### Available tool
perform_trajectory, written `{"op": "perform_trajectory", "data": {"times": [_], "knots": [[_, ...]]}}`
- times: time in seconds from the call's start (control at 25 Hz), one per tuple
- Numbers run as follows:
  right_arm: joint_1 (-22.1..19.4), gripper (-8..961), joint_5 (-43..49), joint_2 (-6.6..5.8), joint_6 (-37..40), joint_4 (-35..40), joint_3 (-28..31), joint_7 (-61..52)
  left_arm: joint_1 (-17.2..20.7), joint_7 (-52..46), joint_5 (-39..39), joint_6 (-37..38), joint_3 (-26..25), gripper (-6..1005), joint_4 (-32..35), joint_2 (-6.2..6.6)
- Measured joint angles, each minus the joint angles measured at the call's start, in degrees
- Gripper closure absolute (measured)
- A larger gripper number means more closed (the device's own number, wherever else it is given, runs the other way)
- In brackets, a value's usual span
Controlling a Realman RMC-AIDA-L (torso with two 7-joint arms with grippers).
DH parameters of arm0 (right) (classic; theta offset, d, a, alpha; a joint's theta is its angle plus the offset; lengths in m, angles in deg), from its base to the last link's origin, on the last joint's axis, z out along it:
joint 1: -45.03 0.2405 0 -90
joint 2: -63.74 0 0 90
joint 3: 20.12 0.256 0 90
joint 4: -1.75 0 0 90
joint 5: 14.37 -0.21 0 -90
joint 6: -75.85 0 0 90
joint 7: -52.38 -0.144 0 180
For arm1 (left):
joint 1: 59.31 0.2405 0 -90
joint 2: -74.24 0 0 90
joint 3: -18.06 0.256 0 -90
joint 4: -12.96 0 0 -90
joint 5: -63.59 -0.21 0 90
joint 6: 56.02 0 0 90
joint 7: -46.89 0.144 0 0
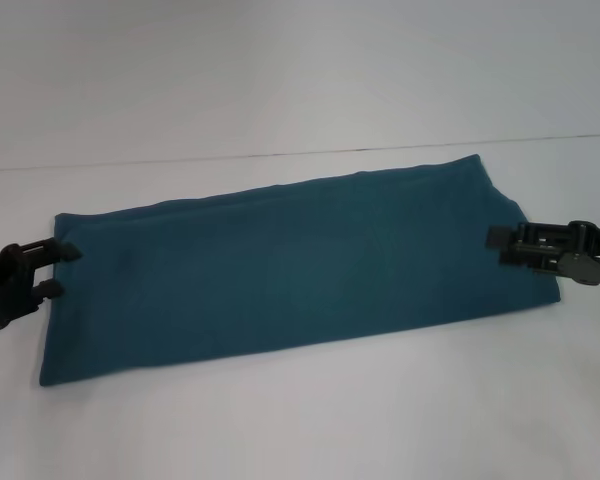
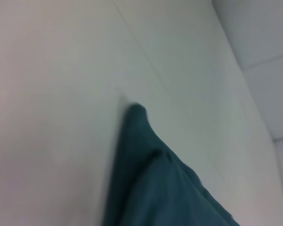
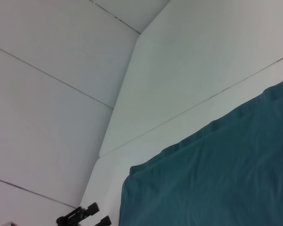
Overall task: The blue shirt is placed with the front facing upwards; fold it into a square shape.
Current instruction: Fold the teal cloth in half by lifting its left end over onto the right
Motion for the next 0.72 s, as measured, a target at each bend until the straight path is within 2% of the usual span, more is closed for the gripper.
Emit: {"op": "perform_trajectory", "data": {"times": [0.28, 0.72], "knots": [[0.1, 333, 0.0, 0.25, -0.2, -0.1, 0.0, 0.0, -2.4, 4.1, -0.5, -6.1, 1.6, 368, -2.9, -0.31], [-0.1, 332, 0.0, 0.25, -0.2, -0.1, 0.1, -0.2, -2.3, 4.2, -0.6, -8.5, 2.3, 367, -4.4, -0.33]]}}
